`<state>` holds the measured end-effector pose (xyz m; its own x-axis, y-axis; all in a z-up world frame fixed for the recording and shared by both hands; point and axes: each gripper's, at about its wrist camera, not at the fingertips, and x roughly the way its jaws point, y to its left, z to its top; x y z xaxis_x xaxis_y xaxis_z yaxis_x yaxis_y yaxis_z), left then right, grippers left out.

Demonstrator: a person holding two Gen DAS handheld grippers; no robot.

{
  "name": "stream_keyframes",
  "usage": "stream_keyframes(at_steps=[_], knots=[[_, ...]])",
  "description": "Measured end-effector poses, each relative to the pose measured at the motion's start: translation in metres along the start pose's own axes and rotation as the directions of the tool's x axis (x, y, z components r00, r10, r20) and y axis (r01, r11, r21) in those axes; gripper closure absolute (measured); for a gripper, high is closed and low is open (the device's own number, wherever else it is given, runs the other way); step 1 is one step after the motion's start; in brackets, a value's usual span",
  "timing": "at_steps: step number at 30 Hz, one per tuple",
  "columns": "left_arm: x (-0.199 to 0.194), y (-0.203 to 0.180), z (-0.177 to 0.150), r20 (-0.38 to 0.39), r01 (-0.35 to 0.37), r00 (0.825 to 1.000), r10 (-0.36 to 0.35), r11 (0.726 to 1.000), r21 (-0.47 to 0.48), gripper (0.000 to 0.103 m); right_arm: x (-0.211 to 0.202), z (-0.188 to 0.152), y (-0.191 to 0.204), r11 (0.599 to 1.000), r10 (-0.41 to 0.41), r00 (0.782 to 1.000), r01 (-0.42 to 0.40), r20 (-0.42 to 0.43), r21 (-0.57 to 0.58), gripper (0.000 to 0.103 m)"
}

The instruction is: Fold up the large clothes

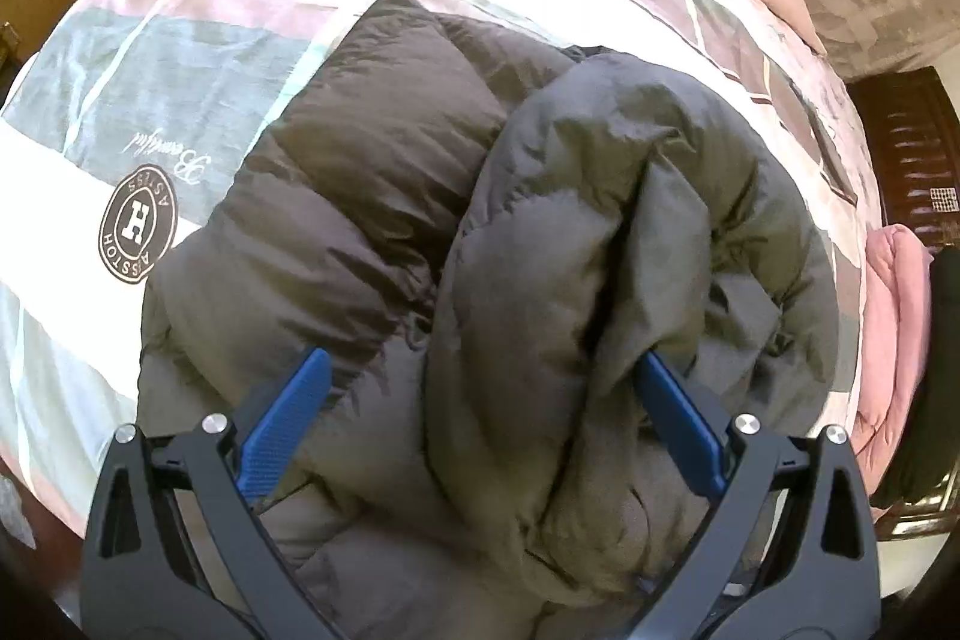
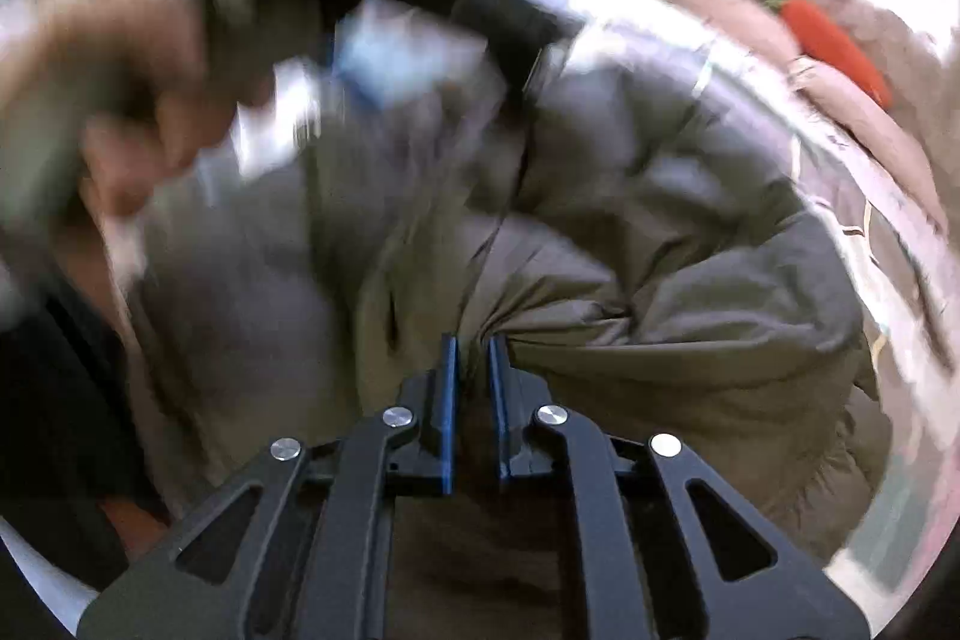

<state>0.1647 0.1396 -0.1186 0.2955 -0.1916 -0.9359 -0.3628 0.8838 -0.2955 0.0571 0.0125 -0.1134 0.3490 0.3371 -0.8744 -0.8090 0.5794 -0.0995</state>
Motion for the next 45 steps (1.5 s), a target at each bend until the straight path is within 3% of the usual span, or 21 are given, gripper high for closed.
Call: stream_keyframes(at_steps=[2, 4, 6, 8, 13, 15, 17, 20, 23, 25, 28, 32, 34, 35, 36, 37, 38, 39, 42, 44, 45], knots=[[0.001, -0.002, -0.001, -0.008, -0.001, 1.0, 0.001, 1.0, 0.009, 0.002, 0.016, -0.008, -0.003, 0.999, -0.047, 0.998, 0.047, -0.05, -0.001, 0.086], [0.0, -0.005, -0.004, 0.004, -0.017, 1.0, 0.017, 0.999, 0.028, 0.002, 0.013, -0.005, -0.013, 0.998, -0.036, 0.998, 0.039, -0.052, 0.043, 0.071], [-0.008, -0.012, -0.005, 0.041, -0.043, 0.998, 0.04, 0.997, 0.058, 0.002, 0.004, -0.001, -0.022, 0.996, -0.032, 0.999, 0.034, -0.029, 0.083, 0.036], [-0.017, -0.019, -0.007, 0.08, -0.057, 0.996, 0.05, 0.994, 0.091, 0.002, -0.012, 0.002, -0.036, 0.991, -0.036, 0.999, 0.031, 0.039, 0.127, 0.019], [-0.033, -0.037, -0.019, 0.177, -0.151, 0.978, 0.108, 0.956, 0.253, 0.002, -0.032, -0.012, -0.082, 0.961, -0.067, 0.996, 0.047, 0.064, 0.272, 0.019], [-0.034, -0.03, -0.03, 0.175, -0.201, 0.973, 0.15, 0.924, 0.324, 0.002, -0.039, -0.032, -0.105, 0.935, -0.091, 0.996, 0.077, 0.025, 0.345, 0.019], [-0.035, -0.009, -0.039, 0.134, -0.192, 0.979, 0.153, 0.913, 0.359, 0.002, -0.046, -0.056, -0.124, 0.905, -0.112, 0.994, 0.109, -0.017, 0.411, 0.019], [-0.033, 0.041, -0.052, 0.077, -0.197, 0.98, 0.181, 0.918, 0.344, 0.002, -0.057, -0.111, -0.144, 0.821, -0.177, 0.976, 0.216, -0.125, 0.529, 0.012], [-0.017, 0.097, -0.061, -0.044, -0.189, 0.978, 0.204, 0.954, 0.234, 0.002, -0.055, -0.183, -0.166, 0.639, -0.175, 0.927, 0.364, -0.332, 0.678, 0.011], [-0.002, 0.134, -0.072, -0.168, -0.121, 0.976, 0.138, 0.987, 0.107, 0.002, -0.053, -0.23, -0.175, 0.487, -0.062, 0.912, 0.383, -0.406, 0.785, 0.011], [0.016, 0.157, -0.089, -0.29, -0.059, 0.955, 0.063, 0.998, 0.022, 0.002, -0.039, -0.274, -0.175, 0.321, 0.176, 0.928, 0.261, -0.329, 0.91, 0.011], [0.027, 0.157, -0.099, -0.365, 0.015, 0.931, -0.023, 1.0, -0.024, 0.002, -0.01, -0.277, -0.156, 0.339, 0.344, 0.895, 0.164, -0.285, 0.926, 0.002], [0.031, 0.158, -0.1, -0.384, 0.024, 0.923, -0.035, 0.999, -0.033, 0.002, 0.003, -0.277, -0.142, 0.326, 0.427, 0.871, 0.101, -0.242, 0.94, 0.002], [0.032, 0.159, -0.1, -0.387, 0.029, 0.921, -0.042, 0.999, -0.04, 0.002, 0.007, -0.275, -0.138, 0.329, 0.44, 0.869, 0.079, -0.227, 0.941, 0.01], [0.031, 0.16, -0.1, -0.388, 0.048, 0.919, -0.066, 0.997, -0.055, 0.004, 0.006, -0.269, -0.136, 0.338, 0.442, 0.876, 0.036, -0.193, 0.94, 0.035], [0.029, 0.16, -0.101, -0.381, 0.08, 0.919, -0.101, 0.994, -0.069, 0.009, 0.003, -0.264, -0.136, 0.334, 0.44, 0.887, -0.016, -0.141, 0.942, 0.048], [0.027, 0.159, -0.1, -0.371, 0.106, 0.92, -0.127, 0.991, -0.076, 0.034, -0.004, -0.257, -0.139, 0.315, 0.435, 0.898, -0.087, -0.063, 0.945, 0.067], [0.023, 0.158, -0.099, -0.36, 0.137, 0.92, -0.158, 0.987, -0.082, 0.054, -0.011, -0.251, -0.142, 0.301, 0.425, 0.905, -0.147, 0.006, 0.942, 0.077], [0.004, 0.151, -0.092, -0.295, 0.25, 0.919, -0.262, 0.965, -0.078, 0.081, -0.03, -0.236, -0.153, 0.286, 0.371, 0.912, -0.291, 0.174, 0.913, 0.087], [-0.011, 0.147, -0.087, -0.244, 0.331, 0.908, -0.34, 0.94, -0.08, 0.085, -0.04, -0.229, -0.159, 0.279, 0.34, 0.901, -0.371, 0.27, 0.886, 0.089], [-0.019, 0.146, -0.083, -0.214, 0.379, 0.896, -0.388, 0.922, -0.083, 0.087, -0.049, -0.225, -0.164, 0.266, 0.318, 0.882, -0.436, 0.348, 0.86, 0.089]])
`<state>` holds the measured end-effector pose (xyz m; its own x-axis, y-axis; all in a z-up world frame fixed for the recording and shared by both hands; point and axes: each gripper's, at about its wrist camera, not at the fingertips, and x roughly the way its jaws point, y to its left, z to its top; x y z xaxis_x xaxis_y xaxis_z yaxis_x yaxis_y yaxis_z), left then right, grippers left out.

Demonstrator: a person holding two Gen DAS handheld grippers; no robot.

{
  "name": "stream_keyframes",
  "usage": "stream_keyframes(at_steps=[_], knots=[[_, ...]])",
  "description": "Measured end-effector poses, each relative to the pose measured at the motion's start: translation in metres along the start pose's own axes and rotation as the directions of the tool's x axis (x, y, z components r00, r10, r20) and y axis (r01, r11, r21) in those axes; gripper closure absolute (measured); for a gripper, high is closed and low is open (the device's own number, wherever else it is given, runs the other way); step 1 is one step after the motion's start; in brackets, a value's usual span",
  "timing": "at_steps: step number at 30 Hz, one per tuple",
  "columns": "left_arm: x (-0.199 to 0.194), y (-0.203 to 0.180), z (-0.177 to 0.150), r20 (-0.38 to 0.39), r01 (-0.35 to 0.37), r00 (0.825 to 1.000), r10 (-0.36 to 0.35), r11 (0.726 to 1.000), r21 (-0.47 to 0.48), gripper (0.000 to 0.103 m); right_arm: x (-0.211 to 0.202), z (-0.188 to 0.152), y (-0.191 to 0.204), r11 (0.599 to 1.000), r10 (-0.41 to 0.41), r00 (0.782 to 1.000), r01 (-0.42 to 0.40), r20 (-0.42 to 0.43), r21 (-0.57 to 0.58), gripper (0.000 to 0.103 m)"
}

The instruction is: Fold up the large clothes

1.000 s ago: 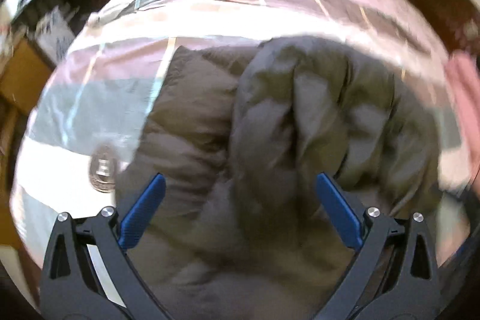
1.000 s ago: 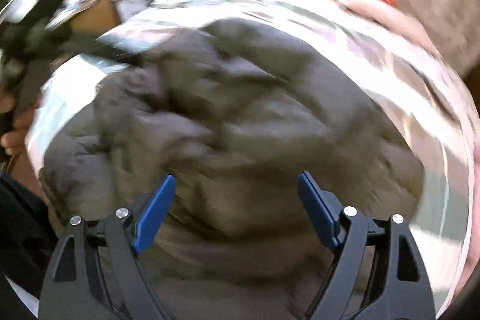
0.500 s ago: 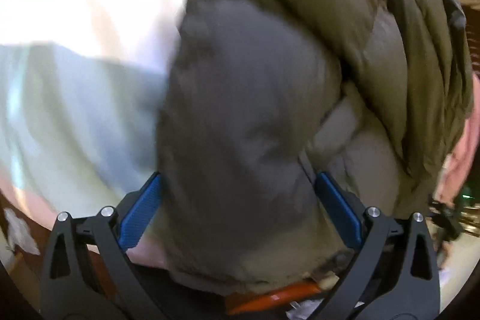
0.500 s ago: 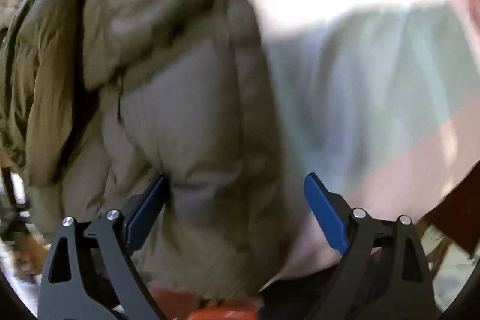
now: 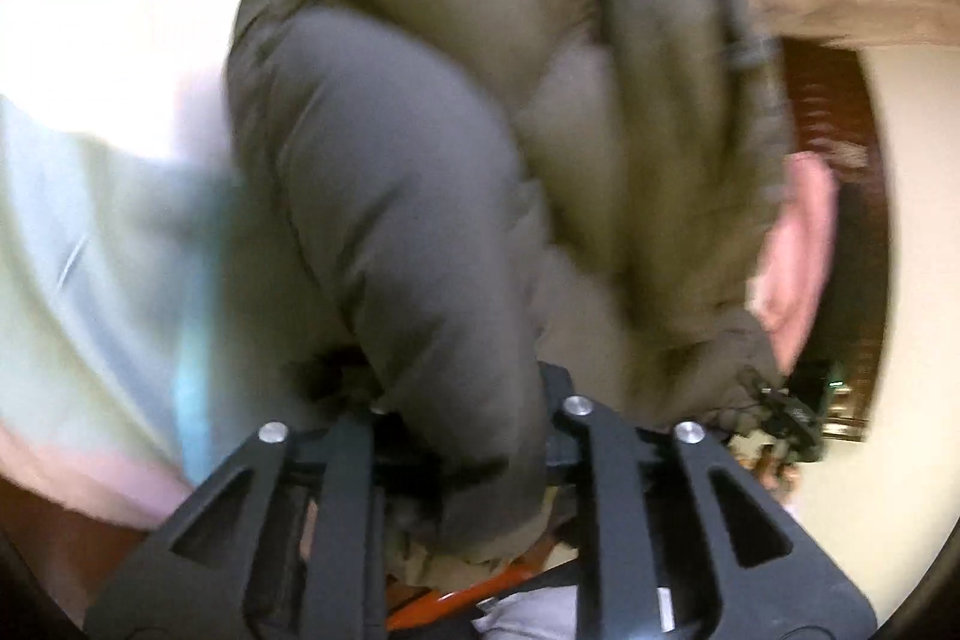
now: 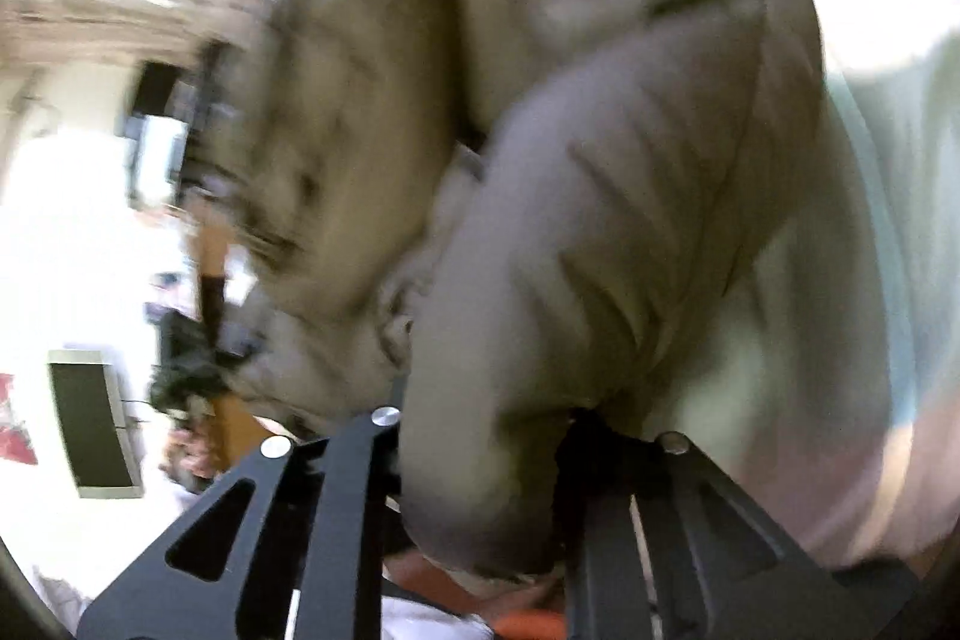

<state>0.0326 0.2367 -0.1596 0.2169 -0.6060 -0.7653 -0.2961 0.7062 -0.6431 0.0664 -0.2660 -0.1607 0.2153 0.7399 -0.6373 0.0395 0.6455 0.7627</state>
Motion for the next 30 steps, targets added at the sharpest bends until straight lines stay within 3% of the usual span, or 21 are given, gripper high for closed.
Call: stream_keyframes(at_steps=[2, 5, 8, 11, 13, 16, 20, 25, 28, 29, 30], knots=[[-0.02, -0.008, 0.006, 0.072, 0.112, 0.991, -0.113, 0.994, 0.017, 0.089, -0.014, 0.01, 0.009, 0.993, 0.116, 0.991, -0.116, 0.072, -0.01, 0.09], [-0.046, -0.015, 0.015, 0.165, 0.242, 0.956, -0.243, 0.97, 0.028, 0.089, -0.027, 0.022, 0.016, 0.972, 0.234, 0.959, -0.235, 0.16, -0.011, 0.09], [-0.058, -0.017, 0.029, 0.216, 0.338, 0.918, -0.332, 0.941, 0.013, 0.089, -0.035, 0.054, 0.014, 0.92, 0.365, 0.884, -0.391, 0.291, 0.034, 0.09], [-0.063, -0.029, 0.052, 0.291, 0.402, 0.877, -0.382, 0.916, -0.01, 0.089, -0.035, 0.096, 0.008, 0.876, 0.395, 0.831, -0.469, 0.392, 0.113, 0.091], [-0.056, -0.049, 0.064, 0.327, 0.398, 0.869, -0.372, 0.917, -0.014, 0.089, -0.027, 0.125, 0.004, 0.855, 0.379, 0.812, -0.491, 0.444, 0.168, 0.091], [-0.049, -0.066, 0.099, 0.371, 0.387, 0.863, -0.342, 0.92, -0.053, 0.089, -0.012, 0.167, 0.0, 0.858, 0.33, 0.804, -0.474, 0.495, 0.198, 0.091], [-0.031, -0.074, 0.146, 0.427, 0.442, 0.834, -0.35, 0.887, -0.137, 0.088, 0.012, 0.2, -0.013, 0.846, 0.275, 0.792, -0.469, 0.545, 0.255, 0.09], [-0.017, -0.067, 0.195, 0.462, 0.453, 0.821, -0.335, 0.875, -0.171, 0.086, 0.026, 0.236, -0.031, 0.844, 0.216, 0.818, -0.431, 0.534, 0.32, 0.09], [-0.003, -0.052, 0.217, 0.481, 0.522, 0.795, -0.37, 0.821, -0.231, 0.082, 0.033, 0.26, -0.038, 0.843, 0.207, 0.836, -0.416, 0.509, 0.341, 0.089], [0.003, -0.047, 0.227, 0.491, 0.555, 0.778, -0.392, 0.795, -0.246, 0.082, 0.032, 0.262, -0.041, 0.838, 0.214, 0.837, -0.422, 0.504, 0.345, 0.084], [0.005, -0.044, 0.236, 0.502, 0.565, 0.77, -0.393, 0.786, -0.251, 0.082, 0.035, 0.27, -0.045, 0.833, 0.222, 0.84, -0.427, 0.495, 0.351, 0.081]])
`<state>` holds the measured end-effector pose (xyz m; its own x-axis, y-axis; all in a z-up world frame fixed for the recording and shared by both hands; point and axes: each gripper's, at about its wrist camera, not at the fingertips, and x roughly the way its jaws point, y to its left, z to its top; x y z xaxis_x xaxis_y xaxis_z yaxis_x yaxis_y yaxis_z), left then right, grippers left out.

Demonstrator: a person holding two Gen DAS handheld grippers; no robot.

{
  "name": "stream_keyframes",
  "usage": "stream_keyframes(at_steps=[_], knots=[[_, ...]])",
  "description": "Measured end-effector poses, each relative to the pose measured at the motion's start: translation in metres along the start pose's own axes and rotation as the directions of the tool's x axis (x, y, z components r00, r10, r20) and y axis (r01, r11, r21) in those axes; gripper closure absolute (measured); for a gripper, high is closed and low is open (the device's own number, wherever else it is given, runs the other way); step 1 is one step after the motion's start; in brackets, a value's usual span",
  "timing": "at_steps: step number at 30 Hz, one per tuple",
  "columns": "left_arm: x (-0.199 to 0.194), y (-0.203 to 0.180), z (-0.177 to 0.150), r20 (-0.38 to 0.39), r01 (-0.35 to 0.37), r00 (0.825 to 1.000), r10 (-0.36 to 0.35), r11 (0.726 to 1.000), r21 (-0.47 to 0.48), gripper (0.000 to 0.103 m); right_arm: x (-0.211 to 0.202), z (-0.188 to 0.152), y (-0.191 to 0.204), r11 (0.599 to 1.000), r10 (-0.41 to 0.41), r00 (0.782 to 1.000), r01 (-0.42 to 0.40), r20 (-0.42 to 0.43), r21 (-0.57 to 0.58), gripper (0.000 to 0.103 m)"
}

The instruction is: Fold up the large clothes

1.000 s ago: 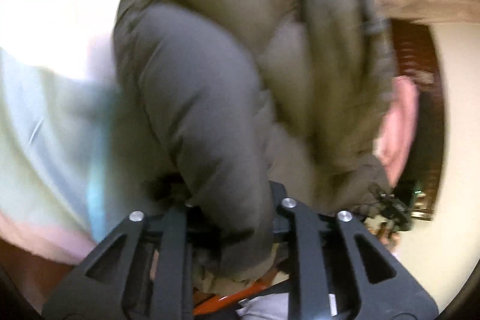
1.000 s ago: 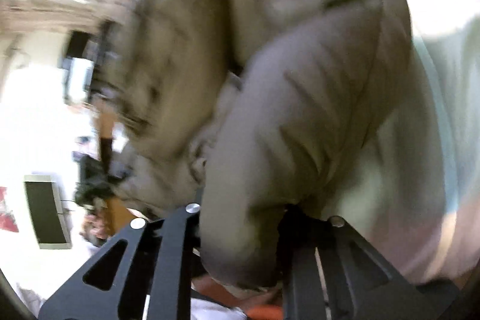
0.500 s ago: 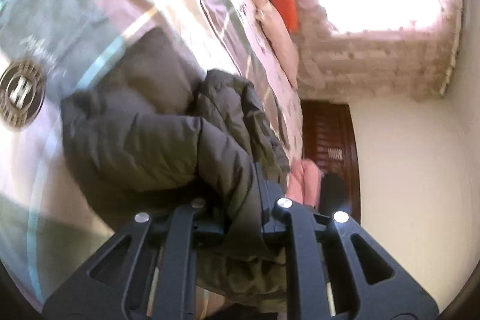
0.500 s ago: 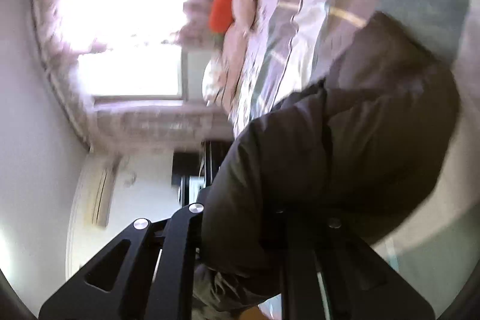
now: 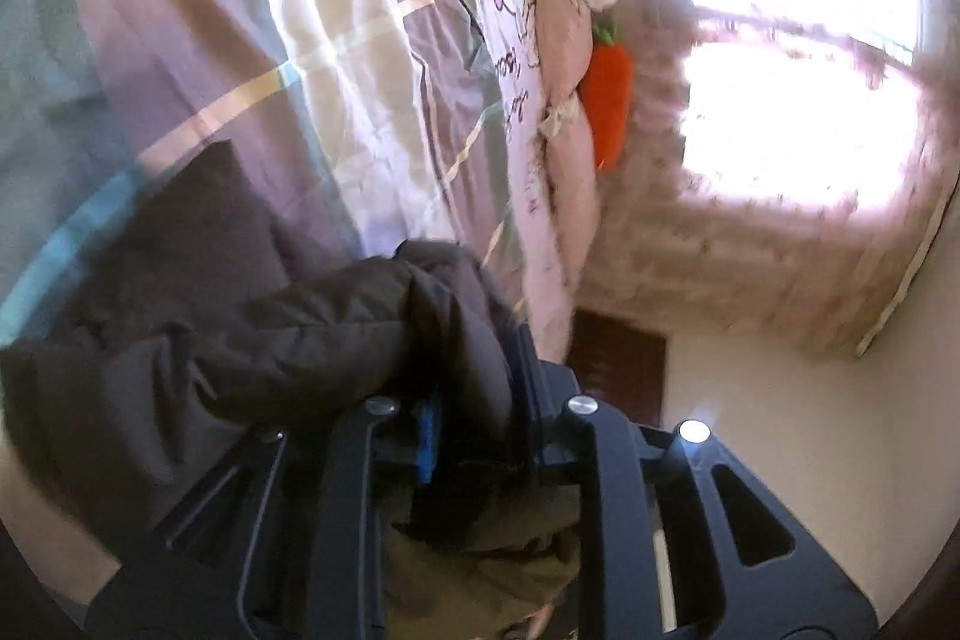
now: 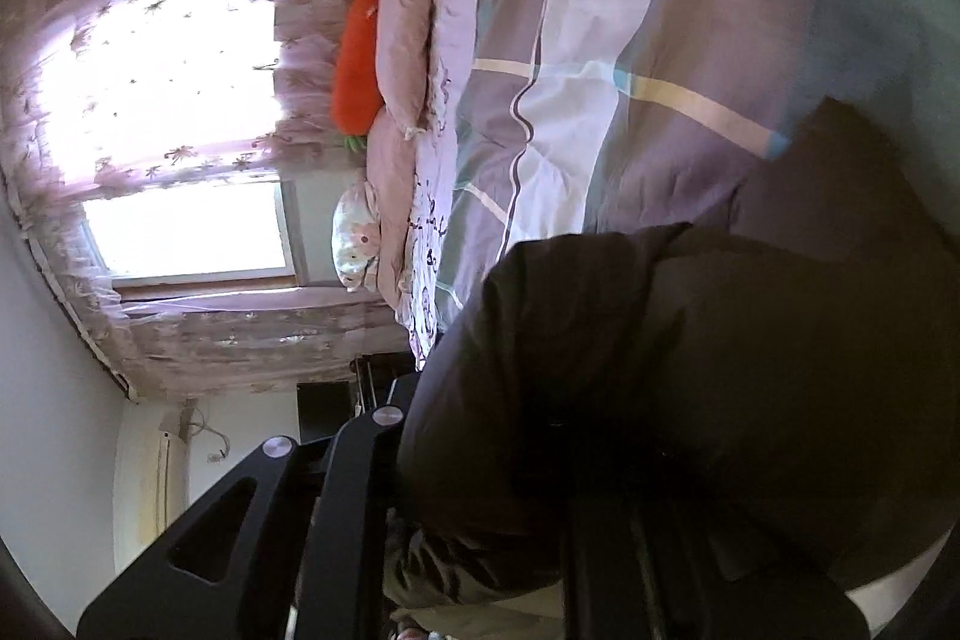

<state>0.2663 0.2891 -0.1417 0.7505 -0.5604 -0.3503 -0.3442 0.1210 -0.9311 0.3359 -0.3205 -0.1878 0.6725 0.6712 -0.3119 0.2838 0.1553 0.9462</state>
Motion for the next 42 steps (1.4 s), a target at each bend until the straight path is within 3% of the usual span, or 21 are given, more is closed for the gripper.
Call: stream_keyframes(at_steps=[4, 7, 8, 10, 11, 13, 16, 19, 21, 23, 24, 26, 27, 30, 31, 34, 36, 38, 39, 40, 42], knots=[[-0.003, -0.012, 0.012, 0.119, -0.017, 0.993, 0.013, 0.999, 0.036, 0.082, 0.011, 0.011, -0.008, 0.999, -0.033, 0.999, 0.033, -0.014, -0.011, 0.076], [-0.025, -0.051, -0.007, 0.274, -0.108, 0.959, 0.067, 0.985, 0.135, 0.082, 0.018, 0.015, -0.012, 0.999, -0.03, 1.0, 0.03, 0.002, -0.027, 0.063], [-0.031, -0.078, -0.02, 0.333, -0.167, 0.939, 0.085, 0.96, 0.227, 0.077, 0.019, 0.017, -0.012, 1.0, -0.009, 1.0, 0.009, 0.009, -0.016, 0.053], [-0.031, -0.118, -0.045, 0.367, -0.246, 0.924, 0.102, 0.895, 0.372, 0.062, 0.016, 0.025, -0.008, 0.999, 0.044, 0.998, -0.044, 0.046, -0.009, 0.035], [-0.022, -0.137, -0.062, 0.341, -0.266, 0.934, 0.11, 0.851, 0.453, 0.052, 0.015, 0.027, -0.005, 0.998, 0.057, 0.997, -0.056, 0.059, -0.011, 0.026], [0.005, -0.157, -0.092, 0.266, -0.27, 0.953, 0.141, 0.791, 0.548, 0.05, 0.007, 0.032, 0.004, 0.997, 0.066, 0.993, -0.063, 0.093, -0.035, 0.023], [0.041, -0.156, -0.127, 0.174, -0.281, 0.959, 0.221, 0.72, 0.635, 0.05, -0.011, 0.033, 0.017, 0.995, 0.042, 0.985, -0.025, 0.167, -0.101, 0.023], [0.077, -0.132, -0.165, 0.143, -0.356, 0.919, 0.367, 0.618, 0.701, 0.05, -0.046, 0.033, 0.041, 0.971, -0.008, 0.932, 0.094, 0.363, -0.219, 0.022], [0.092, -0.117, -0.172, 0.142, -0.405, 0.884, 0.446, 0.577, 0.709, 0.05, -0.068, 0.033, 0.06, 0.945, -0.065, 0.898, 0.195, 0.436, -0.262, 0.02], [0.101, -0.11, -0.172, 0.201, -0.472, 0.845, 0.495, 0.516, 0.714, 0.05, -0.073, 0.027, 0.082, 0.918, -0.115, 0.902, 0.256, 0.416, -0.303, 0.02], [0.105, -0.109, -0.172, 0.249, -0.51, 0.823, 0.511, 0.47, 0.72, 0.05, -0.069, 0.012, 0.1, 0.883, -0.151, 0.909, 0.301, 0.389, -0.361, 0.02], [0.11, -0.107, -0.172, 0.293, -0.548, 0.795, 0.531, 0.423, 0.722, 0.047, -0.051, -0.029, 0.126, 0.77, -0.214, 0.918, 0.368, 0.333, -0.521, 0.02], [0.113, -0.105, -0.17, 0.3, -0.559, 0.787, 0.539, 0.417, 0.717, 0.047, -0.033, -0.066, 0.137, 0.668, -0.247, 0.921, 0.386, 0.3, -0.636, 0.02], [0.122, -0.092, -0.166, 0.308, -0.591, 0.758, 0.575, 0.404, 0.698, 0.045, 0.031, -0.144, 0.141, 0.468, -0.388, 0.9, 0.376, 0.195, -0.8, 0.02], [0.124, -0.09, -0.165, 0.314, -0.597, 0.752, 0.58, 0.399, 0.696, 0.044, 0.058, -0.167, 0.135, 0.408, -0.434, 0.886, 0.356, 0.164, -0.841, 0.02], [0.129, -0.086, -0.158, 0.327, -0.621, 0.732, 0.597, 0.39, 0.68, 0.035, 0.107, -0.188, 0.112, 0.28, -0.514, 0.824, 0.422, 0.236, -0.862, 0.02], [0.134, -0.085, -0.148, 0.346, -0.632, 0.718, 0.604, 0.359, 0.686, 0.034, 0.122, -0.18, 0.099, 0.263, -0.515, 0.81, 0.462, 0.282, -0.847, 0.012], [0.128, -0.081, -0.131, 0.387, -0.662, 0.693, 0.608, 0.325, 0.676, 0.034, 0.122, -0.162, 0.09, 0.312, -0.492, 0.814, 0.495, 0.307, -0.811, 0.009], [0.129, -0.078, -0.121, 0.402, -0.68, 0.679, 0.614, 0.32, 0.66, 0.034, 0.118, -0.146, 0.084, 0.364, -0.482, 0.818, 0.514, 0.314, -0.777, 0.009], [0.119, -0.072, -0.104, 0.43, -0.72, 0.649, 0.628, 0.324, 0.613, 0.034, 0.114, -0.135, 0.08, 0.401, -0.476, 0.82, 0.524, 0.318, -0.751, 0.009], [0.099, -0.058, -0.079, 0.448, -0.769, 0.613, 0.651, 0.36, 0.528, 0.034, 0.107, -0.111, 0.073, 0.427, -0.482, 0.798, 0.574, 0.362, -0.699, 0.009]])
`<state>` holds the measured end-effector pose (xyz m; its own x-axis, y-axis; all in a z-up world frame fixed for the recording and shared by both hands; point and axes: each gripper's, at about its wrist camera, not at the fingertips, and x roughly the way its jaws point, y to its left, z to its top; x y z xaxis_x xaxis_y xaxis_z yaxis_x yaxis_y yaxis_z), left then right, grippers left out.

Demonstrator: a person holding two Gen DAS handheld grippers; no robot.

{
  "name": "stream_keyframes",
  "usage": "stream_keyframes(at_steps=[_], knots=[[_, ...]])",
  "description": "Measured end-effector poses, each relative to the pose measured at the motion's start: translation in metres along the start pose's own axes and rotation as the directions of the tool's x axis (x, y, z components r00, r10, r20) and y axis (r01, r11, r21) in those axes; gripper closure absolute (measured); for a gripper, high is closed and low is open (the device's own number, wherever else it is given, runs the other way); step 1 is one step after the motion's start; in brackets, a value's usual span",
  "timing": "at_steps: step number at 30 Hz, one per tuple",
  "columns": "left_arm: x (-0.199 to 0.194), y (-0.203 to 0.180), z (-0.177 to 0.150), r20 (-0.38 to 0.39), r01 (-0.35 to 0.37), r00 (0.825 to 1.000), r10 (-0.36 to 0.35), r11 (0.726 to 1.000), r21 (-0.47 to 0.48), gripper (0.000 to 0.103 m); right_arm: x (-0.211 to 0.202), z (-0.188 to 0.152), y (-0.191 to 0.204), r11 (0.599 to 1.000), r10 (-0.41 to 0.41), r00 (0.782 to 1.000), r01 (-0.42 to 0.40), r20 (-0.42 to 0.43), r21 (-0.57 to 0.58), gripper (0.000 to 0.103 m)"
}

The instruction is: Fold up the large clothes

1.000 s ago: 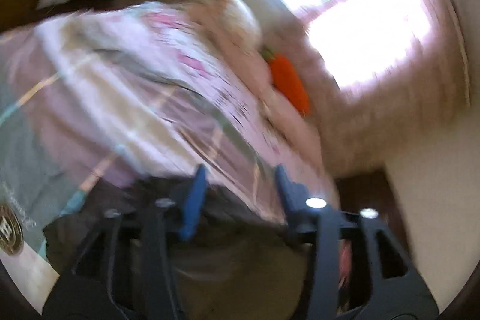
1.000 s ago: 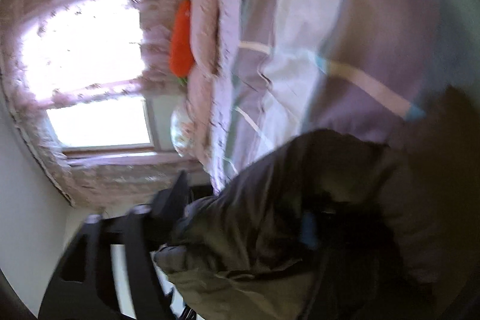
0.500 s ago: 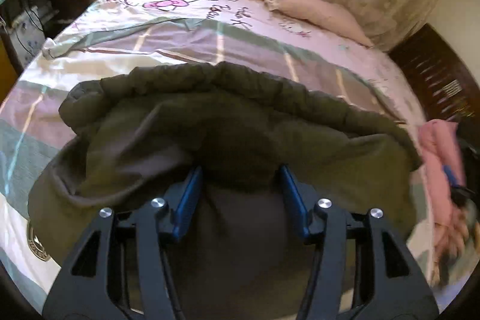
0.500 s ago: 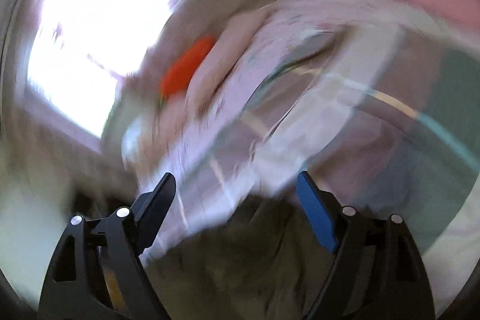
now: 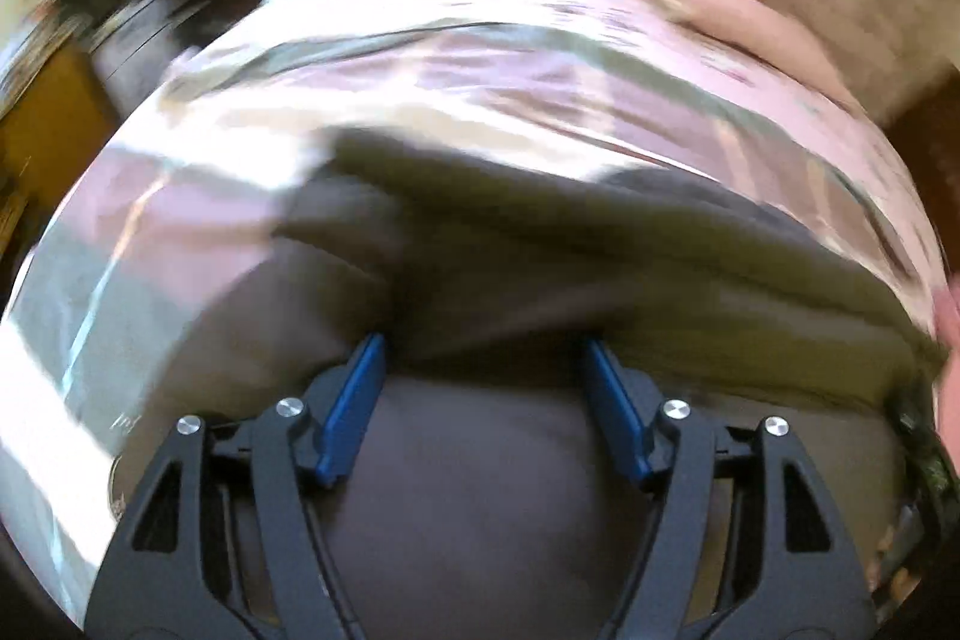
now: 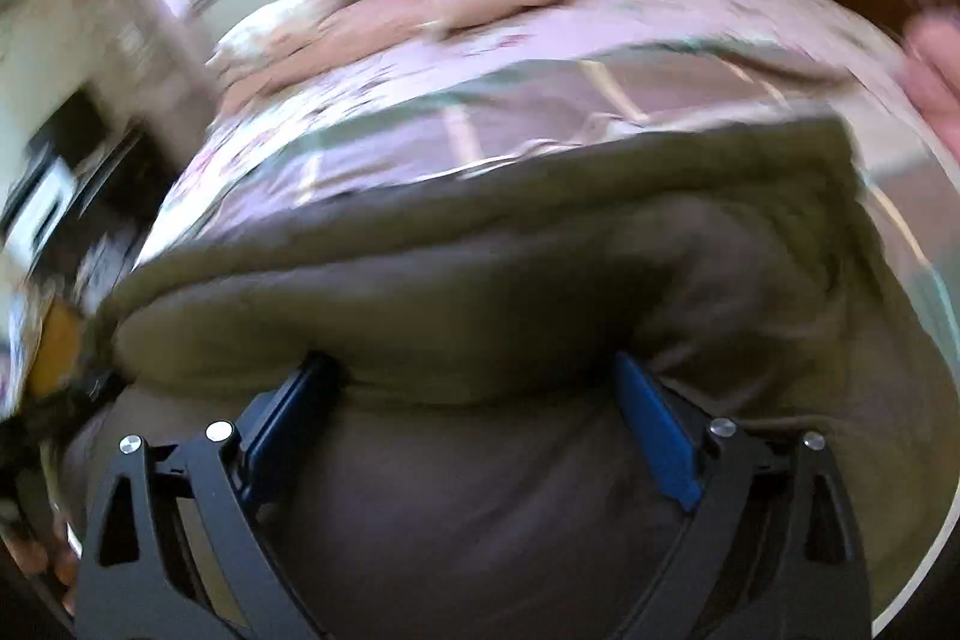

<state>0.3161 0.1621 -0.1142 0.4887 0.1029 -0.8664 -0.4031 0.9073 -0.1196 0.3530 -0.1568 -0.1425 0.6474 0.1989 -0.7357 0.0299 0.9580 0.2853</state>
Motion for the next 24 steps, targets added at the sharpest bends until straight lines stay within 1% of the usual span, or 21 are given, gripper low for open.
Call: stream_keyframes(at_steps=[2, 3, 4, 5, 6, 7, 8, 9, 10, 11, 12, 13, 14, 15, 16, 17, 18, 19, 21, 23, 24], knots=[[0.007, 0.037, 0.002, -0.032, -0.034, 0.999, 0.031, 0.993, -0.111, 0.034, 0.006, 0.008, -0.015, 0.996, -0.086, 0.996, 0.086, 0.015, 0.019, 0.009], [0.009, 0.05, 0.003, -0.042, -0.066, 0.997, 0.061, 0.987, -0.146, 0.034, 0.007, 0.012, -0.029, 0.988, -0.147, 0.989, 0.146, 0.023, 0.043, 0.009], [0.007, 0.059, 0.003, -0.045, -0.1, 0.995, 0.094, 0.981, -0.167, 0.034, 0.009, 0.016, -0.042, 0.979, -0.192, 0.981, 0.19, 0.022, 0.076, 0.009], [0.005, 0.066, 0.004, -0.044, -0.14, 0.99, 0.135, 0.973, -0.185, 0.033, 0.009, 0.017, -0.055, 0.968, -0.228, 0.974, 0.225, 0.016, 0.112, 0.009], [0.002, 0.07, 0.004, -0.046, -0.191, 0.982, 0.185, 0.961, -0.199, 0.029, 0.007, 0.02, -0.075, 0.949, -0.273, 0.962, 0.269, 0.002, 0.162, 0.009], [-0.003, 0.076, 0.005, -0.036, -0.232, 0.972, 0.23, 0.947, -0.222, 0.029, 0.005, 0.022, -0.085, 0.936, -0.304, 0.953, 0.299, -0.004, 0.188, 0.009], [-0.007, 0.08, 0.006, -0.026, -0.23, 0.973, 0.23, 0.943, -0.242, 0.029, 0.003, 0.023, -0.091, 0.921, -0.334, 0.942, 0.33, -0.011, 0.206, 0.009], [-0.012, 0.082, 0.007, -0.013, -0.212, 0.976, 0.216, 0.943, -0.258, 0.029, -0.003, 0.024, -0.101, 0.9, -0.37, 0.929, 0.365, -0.022, 0.237, 0.009], [-0.018, 0.08, 0.008, 0.003, -0.186, 0.981, 0.194, 0.946, -0.267, 0.029, -0.008, 0.023, -0.106, 0.891, -0.375, 0.927, 0.369, -0.029, 0.264, 0.009], [-0.028, 0.072, 0.01, 0.03, -0.149, 0.986, 0.163, 0.954, -0.259, 0.029, -0.013, 0.022, -0.109, 0.893, -0.35, 0.936, 0.343, -0.03, 0.292, 0.01], [-0.038, 0.058, 0.011, 0.062, -0.109, 0.99, 0.127, 0.967, -0.229, 0.029, -0.02, 0.022, -0.105, 0.905, -0.293, 0.956, 0.283, -0.018, 0.319, 0.01], [-0.046, 0.04, 0.011, 0.084, -0.071, 0.993, 0.088, 0.98, -0.188, 0.028, -0.024, 0.023, -0.096, 0.918, -0.242, 0.97, 0.231, -0.005, 0.322, 0.01], [-0.052, 0.026, 0.008, 0.094, -0.039, 0.994, 0.054, 0.988, -0.15, 0.027, -0.031, 0.022, -0.082, 0.933, -0.207, 0.978, 0.196, 0.005, 0.3, 0.01], [-0.057, 0.009, 0.006, 0.097, -0.012, 0.995, 0.023, 0.993, -0.114, 0.023, -0.037, 0.022, -0.059, 0.953, -0.192, 0.981, 0.182, 0.015, 0.242, 0.01], [-0.061, -0.015, 0.0, 0.092, 0.024, 0.996, -0.019, 0.998, -0.051, 0.021, -0.041, 0.022, -0.044, 0.966, -0.182, 0.983, 0.175, 0.024, 0.189, 0.01], [-0.061, -0.032, -0.004, 0.085, 0.042, 0.996, -0.041, 0.999, -0.004, 0.018, -0.043, 0.02, -0.026, 0.981, -0.153, 0.988, 0.147, 0.033, 0.13, 0.01], [-0.061, -0.049, -0.01, 0.078, 0.053, 0.995, -0.057, 0.997, 0.047, 0.018, -0.045, 0.017, -0.003, 0.992, -0.113, 0.993, 0.111, 0.038, 0.055, 0.01], [-0.06, -0.064, -0.015, 0.073, 0.058, 0.995, -0.065, 0.993, 0.099, 0.018, -0.046, 0.016, 0.008, 0.994, -0.103, 0.994, 0.103, 0.042, 0.023, 0.01], [-0.052, -0.092, -0.03, 0.071, 0.036, 0.996, -0.051, 0.977, 0.209, 0.018, -0.041, 0.012, 0.026, 0.996, -0.073, 0.996, 0.075, 0.047, -0.052, 0.01], [-0.041, -0.104, -0.039, 0.056, 0.005, 0.998, -0.021, 0.963, 0.268, 0.017, -0.028, 0.009, 0.031, 0.991, -0.083, 0.996, 0.085, 0.02, -0.101, 0.01], [-0.035, -0.105, -0.041, 0.047, -0.007, 0.999, -0.006, 0.961, 0.277, 0.014, -0.018, 0.008, 0.028, 0.989, -0.1, 0.995, 0.1, 0.006, -0.113, 0.01]])
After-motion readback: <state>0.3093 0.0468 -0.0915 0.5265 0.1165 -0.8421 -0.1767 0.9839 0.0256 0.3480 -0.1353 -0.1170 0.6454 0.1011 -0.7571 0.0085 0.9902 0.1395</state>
